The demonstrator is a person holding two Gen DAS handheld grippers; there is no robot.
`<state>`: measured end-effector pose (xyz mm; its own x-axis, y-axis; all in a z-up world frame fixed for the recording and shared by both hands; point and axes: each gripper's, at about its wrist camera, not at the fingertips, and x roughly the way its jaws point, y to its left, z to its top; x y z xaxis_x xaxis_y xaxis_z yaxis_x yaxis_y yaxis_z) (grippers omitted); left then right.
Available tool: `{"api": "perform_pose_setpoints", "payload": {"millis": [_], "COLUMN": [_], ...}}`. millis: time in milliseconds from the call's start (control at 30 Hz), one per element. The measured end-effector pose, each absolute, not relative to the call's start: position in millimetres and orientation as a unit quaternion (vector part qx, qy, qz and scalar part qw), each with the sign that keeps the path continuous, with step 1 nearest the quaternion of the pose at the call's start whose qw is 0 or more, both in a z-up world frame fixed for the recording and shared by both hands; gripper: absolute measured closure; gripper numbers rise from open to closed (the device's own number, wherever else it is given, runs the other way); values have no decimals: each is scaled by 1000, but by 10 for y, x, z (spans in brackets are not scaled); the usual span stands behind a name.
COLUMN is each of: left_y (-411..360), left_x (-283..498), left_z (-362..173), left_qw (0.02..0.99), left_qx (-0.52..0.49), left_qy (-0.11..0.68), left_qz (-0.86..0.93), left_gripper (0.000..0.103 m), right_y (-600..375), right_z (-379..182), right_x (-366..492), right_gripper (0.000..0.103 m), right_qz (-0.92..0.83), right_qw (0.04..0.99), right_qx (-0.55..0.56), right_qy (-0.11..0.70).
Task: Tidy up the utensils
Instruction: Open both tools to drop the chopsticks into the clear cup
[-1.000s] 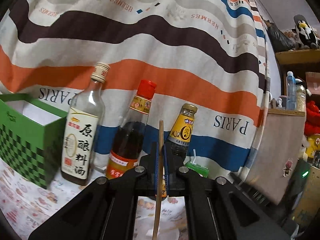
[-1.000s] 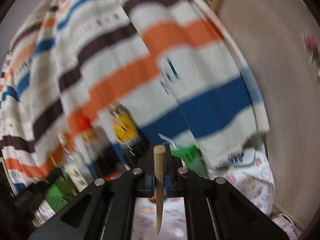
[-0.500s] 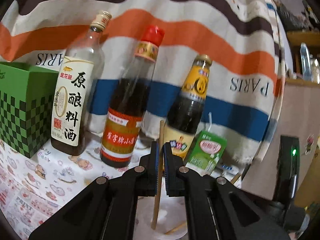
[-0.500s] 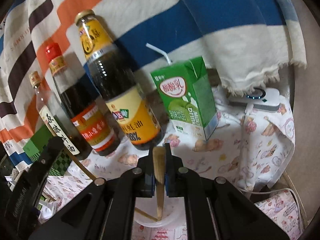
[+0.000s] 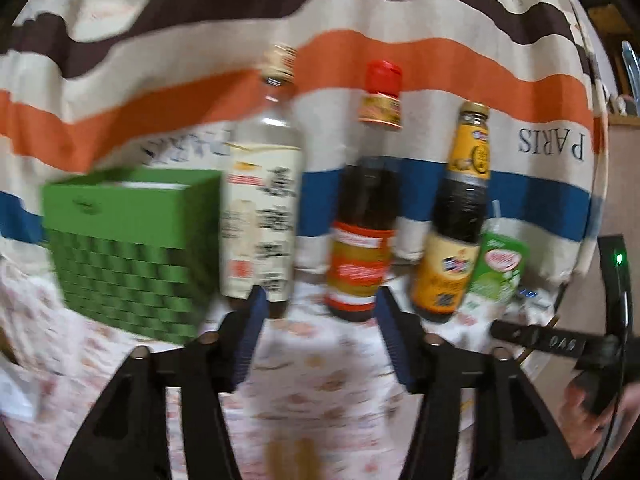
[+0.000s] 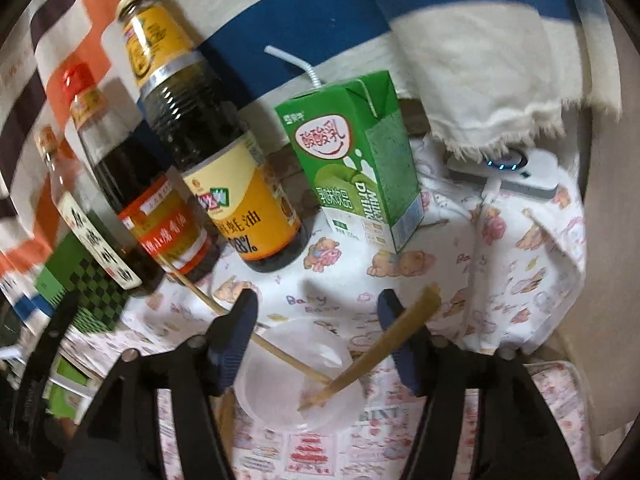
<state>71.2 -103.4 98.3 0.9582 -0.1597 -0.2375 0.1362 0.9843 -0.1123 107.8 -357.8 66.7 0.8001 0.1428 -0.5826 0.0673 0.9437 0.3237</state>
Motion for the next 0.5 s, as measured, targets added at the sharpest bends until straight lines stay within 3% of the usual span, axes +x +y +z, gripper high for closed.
{"api": "perform_pose_setpoints", "payload": {"millis": [300, 500], "left_y": [-441, -327], "left_x": [168, -119], "left_z": [911, 659], "left_qw": [993, 992], "left_qx": [15, 23], "left_qy": [115, 125], "left_qz": [-5, -10], "left_gripper": [4, 1], "right_y": [-3375, -3162], "right_z": [469, 345], "right_x": [798, 502], "right_gripper": [37, 37], "right_qz": [21, 54], "right_qw": [923, 914], "right_qx": [141, 157], "right_qy": [358, 371]}}
